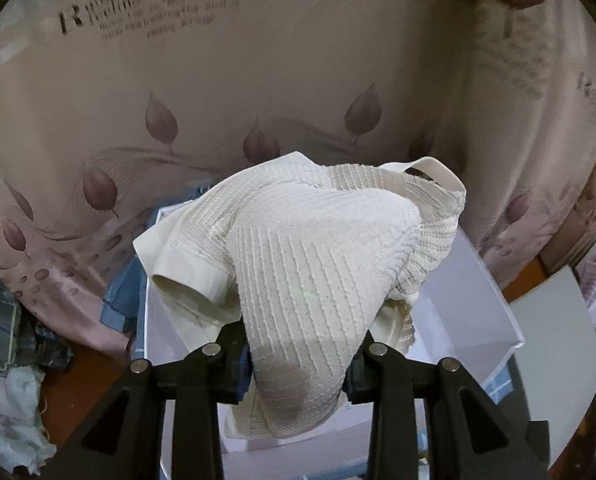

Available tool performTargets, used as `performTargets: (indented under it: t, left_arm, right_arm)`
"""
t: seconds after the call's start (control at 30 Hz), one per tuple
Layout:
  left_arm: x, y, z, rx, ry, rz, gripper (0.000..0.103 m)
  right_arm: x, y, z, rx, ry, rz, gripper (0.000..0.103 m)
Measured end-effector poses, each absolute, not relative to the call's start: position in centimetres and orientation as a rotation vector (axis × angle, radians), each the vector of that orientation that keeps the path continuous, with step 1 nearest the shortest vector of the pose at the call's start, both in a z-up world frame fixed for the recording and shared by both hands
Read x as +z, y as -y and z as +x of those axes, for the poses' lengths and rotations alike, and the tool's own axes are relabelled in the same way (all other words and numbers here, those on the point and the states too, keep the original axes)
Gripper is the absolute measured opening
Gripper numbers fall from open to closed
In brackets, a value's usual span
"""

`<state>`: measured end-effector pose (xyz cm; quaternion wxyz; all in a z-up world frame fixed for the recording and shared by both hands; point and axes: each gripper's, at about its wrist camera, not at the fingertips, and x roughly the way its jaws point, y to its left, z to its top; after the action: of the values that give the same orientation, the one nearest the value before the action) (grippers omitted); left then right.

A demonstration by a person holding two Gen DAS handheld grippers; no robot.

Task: Take underwear out of drawer
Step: 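Lower the cream bra into the white box and open the left gripper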

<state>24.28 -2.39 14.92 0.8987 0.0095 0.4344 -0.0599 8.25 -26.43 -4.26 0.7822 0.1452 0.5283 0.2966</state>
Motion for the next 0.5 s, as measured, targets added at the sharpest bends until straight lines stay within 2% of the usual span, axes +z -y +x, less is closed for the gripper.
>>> performTargets:
  t: [0.23, 0.3, 0.43, 0.5]
  left_arm:
    - [12.9, 1.9, 26.8, -0.066, -0.952, 0.065, 0.044]
    - [12.5, 2.0, 26.9, -0.057, -0.971, 0.062, 0.052]
    - [11.7, 1.4, 27.3, -0.031, -0.992, 0.038, 0.060]
    - [11.6, 1.2, 27.3, -0.016, -0.985, 0.036, 0.067]
  right_arm:
    - [-4.3, 26.2, 8.3, 0.653, -1.144, 0.312, 0.029]
    - [-4.3, 26.1, 8.2, 0.653, -1.146, 0.308, 0.029]
    - [-4.3, 26.3, 8.3, 0.654, -1.145, 0.312, 0.029]
    - [-4.4, 26.3, 8.3, 0.654, -1.147, 0.314, 0.029]
